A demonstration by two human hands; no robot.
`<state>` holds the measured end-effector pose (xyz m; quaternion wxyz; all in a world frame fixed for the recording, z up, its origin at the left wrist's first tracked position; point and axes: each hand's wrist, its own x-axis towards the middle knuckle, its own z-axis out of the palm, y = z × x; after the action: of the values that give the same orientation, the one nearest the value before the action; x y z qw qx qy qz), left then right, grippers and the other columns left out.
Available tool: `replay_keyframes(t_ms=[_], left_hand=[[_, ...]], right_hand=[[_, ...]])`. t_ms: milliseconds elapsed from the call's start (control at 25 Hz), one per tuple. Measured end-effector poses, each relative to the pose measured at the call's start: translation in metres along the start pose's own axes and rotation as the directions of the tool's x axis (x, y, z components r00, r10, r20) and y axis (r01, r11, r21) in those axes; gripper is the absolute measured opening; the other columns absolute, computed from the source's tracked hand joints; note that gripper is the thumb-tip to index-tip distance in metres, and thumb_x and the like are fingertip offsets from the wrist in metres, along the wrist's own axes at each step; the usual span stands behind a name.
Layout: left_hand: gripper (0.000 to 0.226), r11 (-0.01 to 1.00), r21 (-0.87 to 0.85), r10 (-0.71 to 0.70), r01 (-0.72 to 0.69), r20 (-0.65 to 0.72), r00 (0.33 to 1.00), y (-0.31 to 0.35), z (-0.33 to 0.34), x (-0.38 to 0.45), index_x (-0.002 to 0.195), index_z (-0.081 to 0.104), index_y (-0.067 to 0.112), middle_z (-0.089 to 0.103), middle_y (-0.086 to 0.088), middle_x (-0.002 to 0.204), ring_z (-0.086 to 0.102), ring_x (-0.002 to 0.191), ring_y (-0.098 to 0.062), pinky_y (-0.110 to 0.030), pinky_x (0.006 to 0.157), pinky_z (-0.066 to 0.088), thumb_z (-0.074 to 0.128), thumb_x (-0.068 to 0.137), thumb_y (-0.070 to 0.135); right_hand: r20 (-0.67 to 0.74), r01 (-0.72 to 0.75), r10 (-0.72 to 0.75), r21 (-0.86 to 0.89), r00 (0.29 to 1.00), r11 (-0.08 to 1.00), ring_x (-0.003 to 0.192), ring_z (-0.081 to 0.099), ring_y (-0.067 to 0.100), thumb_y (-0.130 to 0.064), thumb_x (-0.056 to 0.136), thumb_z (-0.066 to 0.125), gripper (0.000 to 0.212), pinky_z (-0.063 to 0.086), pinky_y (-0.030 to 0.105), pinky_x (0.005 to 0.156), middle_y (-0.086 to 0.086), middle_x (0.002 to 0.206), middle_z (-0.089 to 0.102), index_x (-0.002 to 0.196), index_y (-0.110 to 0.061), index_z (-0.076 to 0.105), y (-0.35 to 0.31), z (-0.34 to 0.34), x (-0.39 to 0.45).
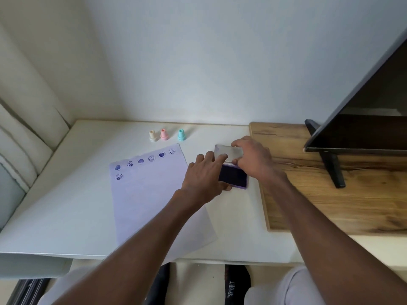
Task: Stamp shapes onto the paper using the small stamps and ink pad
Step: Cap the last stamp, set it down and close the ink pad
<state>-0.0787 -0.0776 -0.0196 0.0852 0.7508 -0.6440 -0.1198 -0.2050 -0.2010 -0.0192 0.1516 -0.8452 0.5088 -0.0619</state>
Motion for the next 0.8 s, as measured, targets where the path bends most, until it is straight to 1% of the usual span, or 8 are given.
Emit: replay_keyframes(t_ms=[120,200,360,440,520,600,680,800], left_hand=[[0.069,1.000,-0.005,0.010,-0.010,-0.011,1.000,-0.002,0.001,0.004,0.137,0.052,0.027,0.051,0.000,0.122,0.048,0.110,-0.026,-0.037,0.084,0.044,0.077,0.079,0.056],[0.067,1.000,0.012,0.015,-0.014,-0.026,1.000,-0.004,0.001,0.003,0.133,0.054,0.025,0.052,0.001,0.120,0.049,0.108,-0.025,-0.036,0.083,0.043,0.076,0.079,0.057],[0.073,0.998,0.001,-0.059,0.059,-0.019,0.998,-0.012,-0.007,0.000,0.138,0.051,0.020,0.053,-0.002,0.126,0.051,0.116,-0.026,-0.039,0.091,0.049,0.075,0.081,0.057],[0.065,0.970,-0.184,-0.171,0.162,-0.038,0.984,-0.017,-0.019,0.000,0.133,0.058,0.016,0.059,-0.004,0.123,0.056,0.116,-0.026,-0.043,0.092,0.052,0.069,0.086,0.059],[0.055,0.805,-0.523,-0.332,0.279,-0.008,0.943,-0.026,-0.032,0.002,0.111,0.070,0.010,0.071,-0.007,0.107,0.066,0.101,-0.027,-0.041,0.088,0.055,0.056,0.095,0.061],[0.060,0.533,-0.773,-0.386,0.343,0.138,0.912,-0.035,-0.043,0.001,0.097,0.075,0.006,0.078,-0.012,0.094,0.070,0.082,-0.026,-0.036,0.078,0.056,0.049,0.099,0.060],[0.064,0.347,-0.856,-0.334,0.383,0.269,0.903,-0.041,-0.051,-0.002,0.096,0.077,0.006,0.079,-0.013,0.090,0.069,0.073,-0.023,-0.033,0.070,0.056,0.047,0.098,0.063],[0.065,0.171,-0.889,-0.263,0.425,0.375,0.889,-0.045,-0.057,-0.001,0.098,0.077,0.003,0.078,-0.016,0.086,0.069,0.066,-0.022,-0.030,0.064,0.058,0.057,0.093,0.065]], right_hand=[[-0.034,-0.010,0.009,-0.033,0.999,0.999,0.114,0.060,0.027,-0.024,0.081,0.082,0.058,0.045,0.044,0.093,0.001,0.129,0.056,0.136,-0.027,0.062,-0.002,0.004,0.003],[-0.082,-0.030,0.032,0.026,0.996,0.999,0.103,0.061,0.029,-0.019,0.079,0.083,0.051,0.049,0.040,0.083,0.005,0.120,0.054,0.127,-0.023,0.065,-0.004,0.005,0.003],[-0.173,-0.094,0.147,0.287,0.974,0.953,0.091,0.063,0.025,-0.011,0.089,0.073,0.023,0.044,0.029,0.064,0.008,0.109,0.065,0.111,-0.016,0.067,-0.004,-0.004,-0.008],[-0.150,-0.130,0.215,0.440,0.965,0.889,0.091,0.065,0.025,-0.013,0.096,0.064,0.016,0.053,0.034,0.064,0.006,0.109,0.067,0.110,-0.017,0.057,-0.007,-0.014,-0.020],[-0.105,-0.126,0.215,0.542,0.971,0.831,0.095,0.069,0.022,-0.013,0.101,0.053,0.016,0.059,0.040,0.071,0.004,0.116,0.070,0.115,-0.019,0.047,-0.017,-0.024,-0.033],[-0.051,-0.105,0.175,0.630,0.983,0.769,0.098,0.071,0.020,-0.012,0.103,0.047,0.020,0.062,0.038,0.072,0.002,0.119,0.071,0.120,-0.021,0.041,-0.030,-0.027,-0.047],[0.035,-0.102,0.104,0.639,0.994,0.763,0.099,0.069,0.018,-0.014,0.105,0.048,0.025,0.064,0.034,0.071,0.004,0.124,0.064,0.125,-0.026,0.038,-0.044,-0.023,-0.060],[0.058,0.068,-0.096,0.366,0.994,0.928,0.108,0.064,0.021,-0.022,0.107,0.051,0.027,0.061,0.027,0.075,0.005,0.129,0.057,0.130,-0.028,0.038,-0.051,-0.013,-0.067]])
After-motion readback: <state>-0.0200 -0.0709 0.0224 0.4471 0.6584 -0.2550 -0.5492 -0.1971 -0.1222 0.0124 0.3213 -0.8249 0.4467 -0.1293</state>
